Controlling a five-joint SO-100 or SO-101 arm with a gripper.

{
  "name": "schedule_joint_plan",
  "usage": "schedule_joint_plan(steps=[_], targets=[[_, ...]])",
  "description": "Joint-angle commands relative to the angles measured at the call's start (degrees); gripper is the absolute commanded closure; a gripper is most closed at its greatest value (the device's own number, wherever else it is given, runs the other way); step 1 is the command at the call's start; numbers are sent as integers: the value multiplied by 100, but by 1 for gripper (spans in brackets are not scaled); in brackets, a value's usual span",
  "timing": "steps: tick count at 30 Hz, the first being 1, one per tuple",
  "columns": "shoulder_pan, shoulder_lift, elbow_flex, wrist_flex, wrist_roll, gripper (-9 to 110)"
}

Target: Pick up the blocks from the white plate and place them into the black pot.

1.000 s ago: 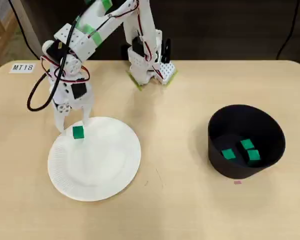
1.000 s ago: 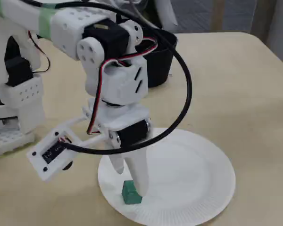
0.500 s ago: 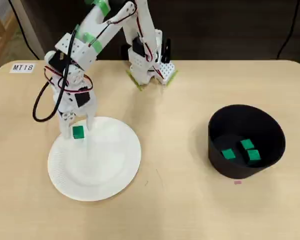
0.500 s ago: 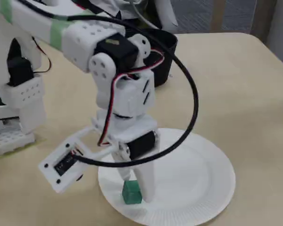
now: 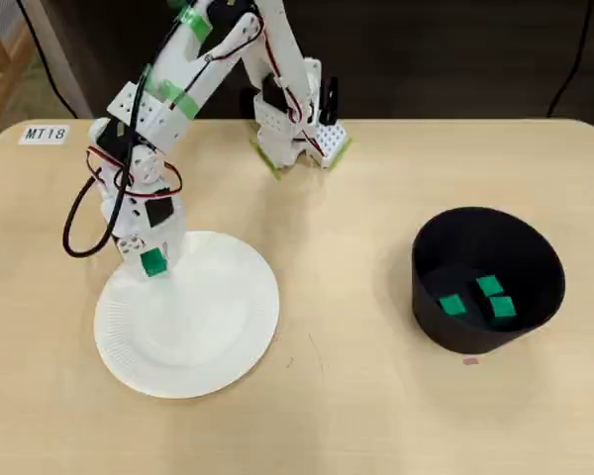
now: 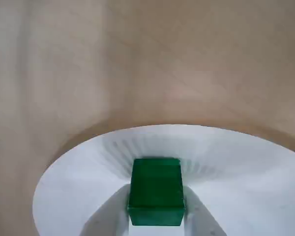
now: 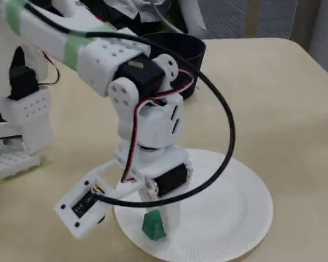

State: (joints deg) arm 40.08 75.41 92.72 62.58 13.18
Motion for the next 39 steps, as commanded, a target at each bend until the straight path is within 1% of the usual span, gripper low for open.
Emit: schedule_joint_plan(steps=[1, 6, 11, 16, 22, 28, 31, 35, 39], targets=[[-62, 97, -176, -132, -70, 104], [-431, 545, -281, -281, -281, 104], [-1380, 1397, -483, -475, -510, 104], [-2892, 1934, -1318, -325, -1090, 104], [-4860, 2707, -1274, -53, -1600, 104], [-6478, 2848, -1274, 369, -1969, 104], [-7040, 3094, -826, 167, -2021, 104], [-7532, 3973, 782, -1151, -1723, 104], [-7752, 4008, 1389, -1582, -1714, 104]])
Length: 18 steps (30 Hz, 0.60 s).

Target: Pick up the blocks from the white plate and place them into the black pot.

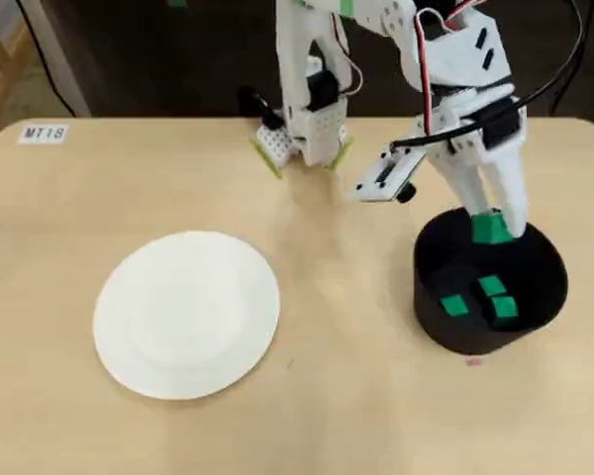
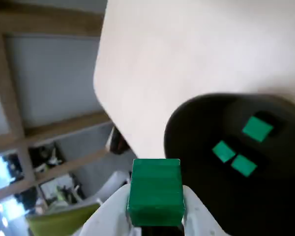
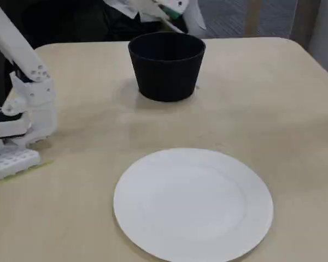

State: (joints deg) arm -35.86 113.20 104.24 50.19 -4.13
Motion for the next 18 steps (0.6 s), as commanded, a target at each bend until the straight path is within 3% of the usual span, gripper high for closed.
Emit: schedule_joint_plan(steps=[1, 15, 18], targets=[[-193, 176, 352, -466, 18, 104], [-281, -413, 536, -800, 26, 103], [-334, -431, 554, -729, -79, 77]])
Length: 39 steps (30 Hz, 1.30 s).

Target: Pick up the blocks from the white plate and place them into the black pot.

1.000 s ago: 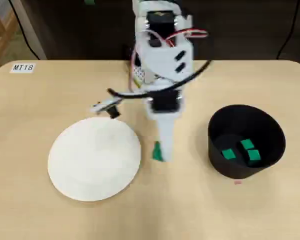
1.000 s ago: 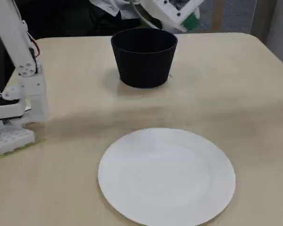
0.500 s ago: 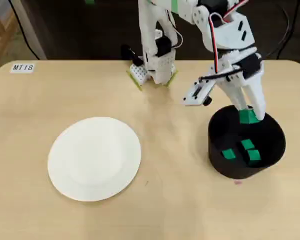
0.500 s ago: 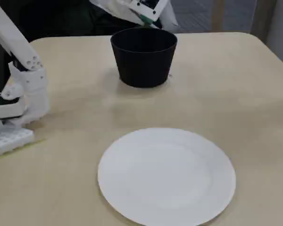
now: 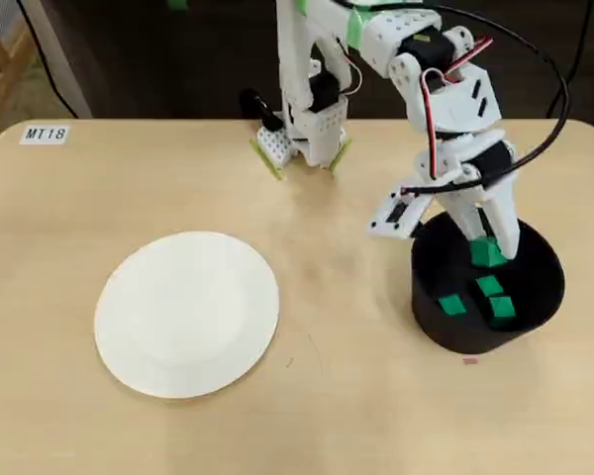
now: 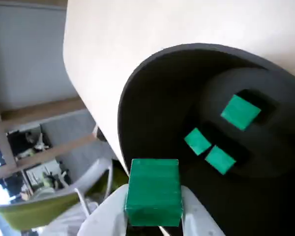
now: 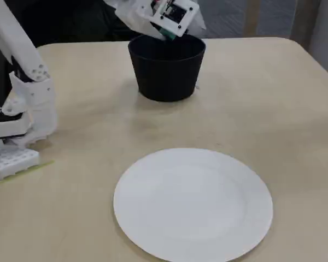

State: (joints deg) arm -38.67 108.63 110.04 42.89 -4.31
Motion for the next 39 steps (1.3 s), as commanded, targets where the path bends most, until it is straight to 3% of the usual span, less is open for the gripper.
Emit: schedule_joint_plan(steps=[1, 6, 9, 10, 22, 28, 39], targets=[[-62, 26, -18, 9, -88, 74], [0, 79, -44, 18, -132, 76], [255, 193, -79, -18, -132, 102], [422, 255, -79, -26, -114, 104], [3727, 1644, 220, 9, -396, 104], [3683, 3129, 1854, -431, 53, 104], [3938, 5168, 4069, -237, -132, 104]])
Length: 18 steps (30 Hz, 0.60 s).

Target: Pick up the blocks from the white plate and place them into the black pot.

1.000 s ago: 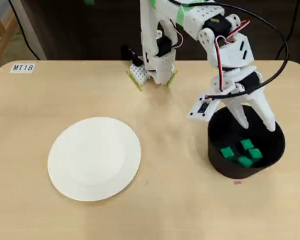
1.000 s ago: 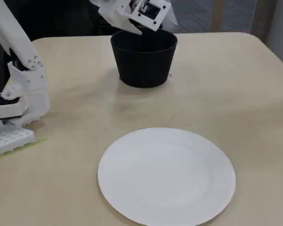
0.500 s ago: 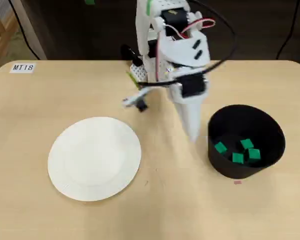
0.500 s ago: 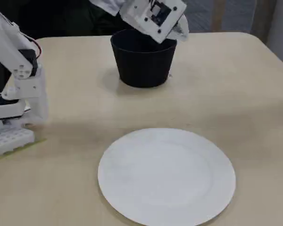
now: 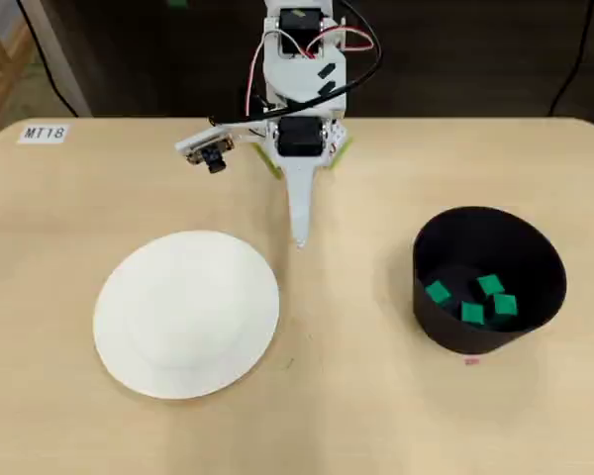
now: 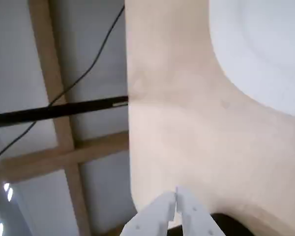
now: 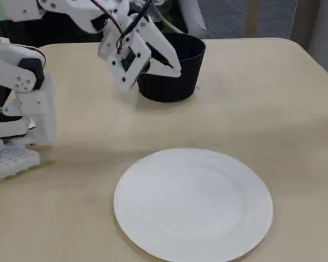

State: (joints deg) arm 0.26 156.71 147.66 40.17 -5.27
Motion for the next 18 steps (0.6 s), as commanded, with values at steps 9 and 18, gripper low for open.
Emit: schedule_joint_plan(steps=[9, 18], targets=[[167, 1863, 1626, 202, -53, 104], [334, 2971, 2452, 598, -369, 104]])
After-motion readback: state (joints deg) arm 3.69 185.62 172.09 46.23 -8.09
